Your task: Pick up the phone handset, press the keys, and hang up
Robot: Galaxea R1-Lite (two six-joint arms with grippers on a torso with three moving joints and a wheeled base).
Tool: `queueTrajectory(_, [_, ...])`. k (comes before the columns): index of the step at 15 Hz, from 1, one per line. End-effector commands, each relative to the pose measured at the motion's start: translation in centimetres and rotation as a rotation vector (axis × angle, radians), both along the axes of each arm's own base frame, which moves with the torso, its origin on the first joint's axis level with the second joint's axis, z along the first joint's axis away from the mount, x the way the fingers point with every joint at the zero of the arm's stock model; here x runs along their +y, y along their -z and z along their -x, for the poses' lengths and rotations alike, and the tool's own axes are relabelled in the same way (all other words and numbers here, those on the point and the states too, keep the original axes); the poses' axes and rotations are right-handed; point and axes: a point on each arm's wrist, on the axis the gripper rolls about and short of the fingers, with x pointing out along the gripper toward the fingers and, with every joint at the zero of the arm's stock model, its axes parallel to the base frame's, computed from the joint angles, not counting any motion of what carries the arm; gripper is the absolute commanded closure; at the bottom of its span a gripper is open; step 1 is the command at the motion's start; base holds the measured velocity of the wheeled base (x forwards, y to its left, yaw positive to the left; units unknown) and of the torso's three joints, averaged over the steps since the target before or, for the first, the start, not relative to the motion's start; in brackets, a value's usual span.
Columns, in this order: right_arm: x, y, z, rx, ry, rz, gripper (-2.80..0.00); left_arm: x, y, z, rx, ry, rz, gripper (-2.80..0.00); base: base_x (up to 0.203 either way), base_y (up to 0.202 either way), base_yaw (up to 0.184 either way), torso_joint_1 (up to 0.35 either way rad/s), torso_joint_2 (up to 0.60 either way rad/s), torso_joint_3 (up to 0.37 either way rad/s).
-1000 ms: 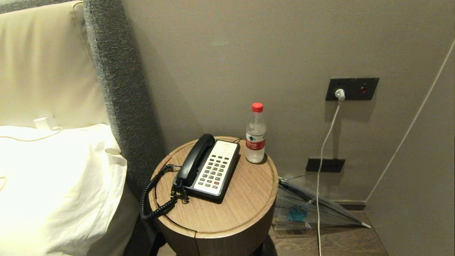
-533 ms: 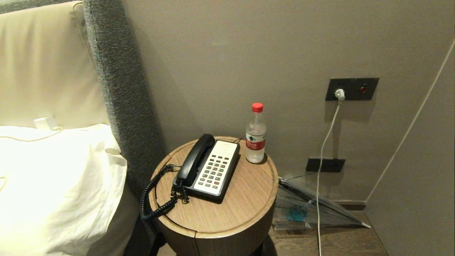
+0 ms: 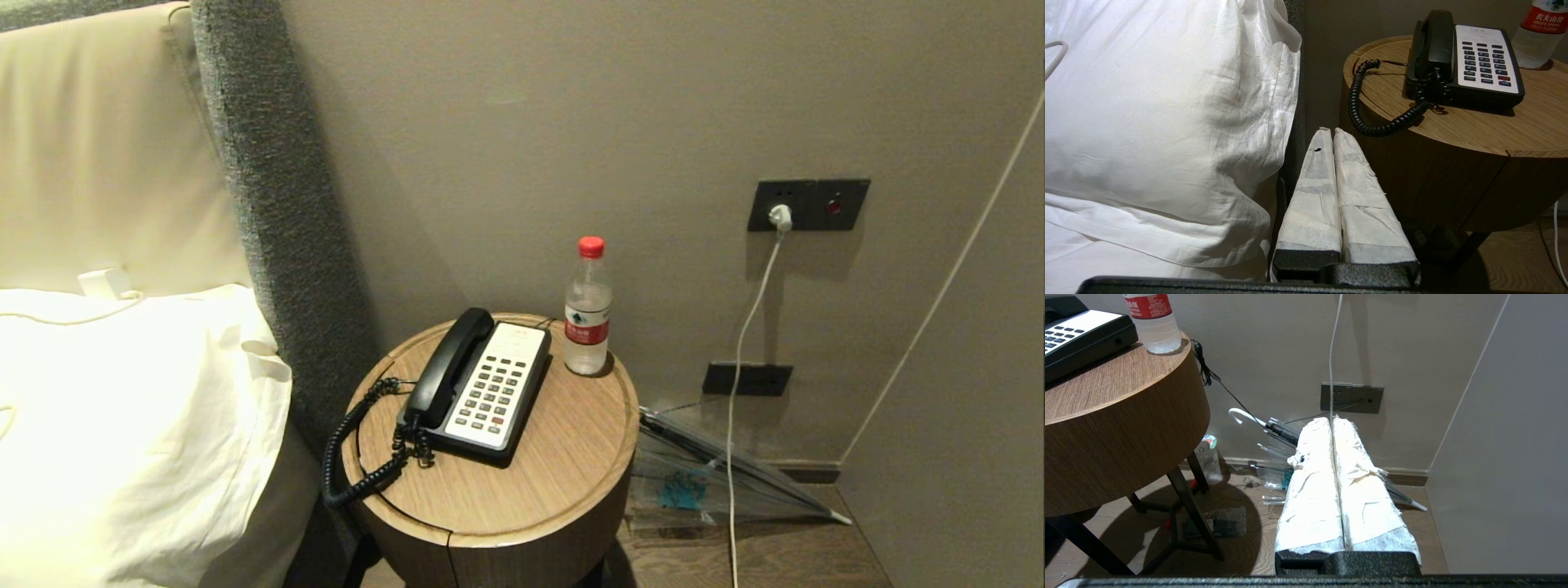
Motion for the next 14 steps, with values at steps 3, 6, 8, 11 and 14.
queueTrajectory(3, [0.00,0.03,-0.02,0.002,0.000,0.000,0.00,0.00,0.00,0.00,0.000,-0.001,0.001,0.00,0.000,0.000,0.000,0.000,0.00,0.000])
queueTrajectory(6, [0.00,0.04,-0.02,0.003,0.000,0.000,0.00,0.00,0.00,0.00,0.000,0.001,0.001,0.00,0.000,0.000,0.000,0.000,0.00,0.000])
queueTrajectory(8, [0.00,0.03,-0.02,0.002,0.000,0.000,0.00,0.00,0.00,0.00,0.000,0.001,0.000,0.00,0.000,0.000,0.000,0.000,0.00,0.000])
queueTrajectory(11, [0.00,0.03,-0.02,0.002,0.000,0.000,0.00,0.00,0.00,0.00,0.000,0.001,0.001,0.00,0.000,0.000,0.000,0.000,0.00,0.000])
queueTrajectory(14, [0.00,0.03,-0.02,0.003,0.000,0.000,0.00,0.00,0.00,0.00,0.000,0.001,0.001,0.00,0.000,0.000,0.000,0.000,0.00,0.000])
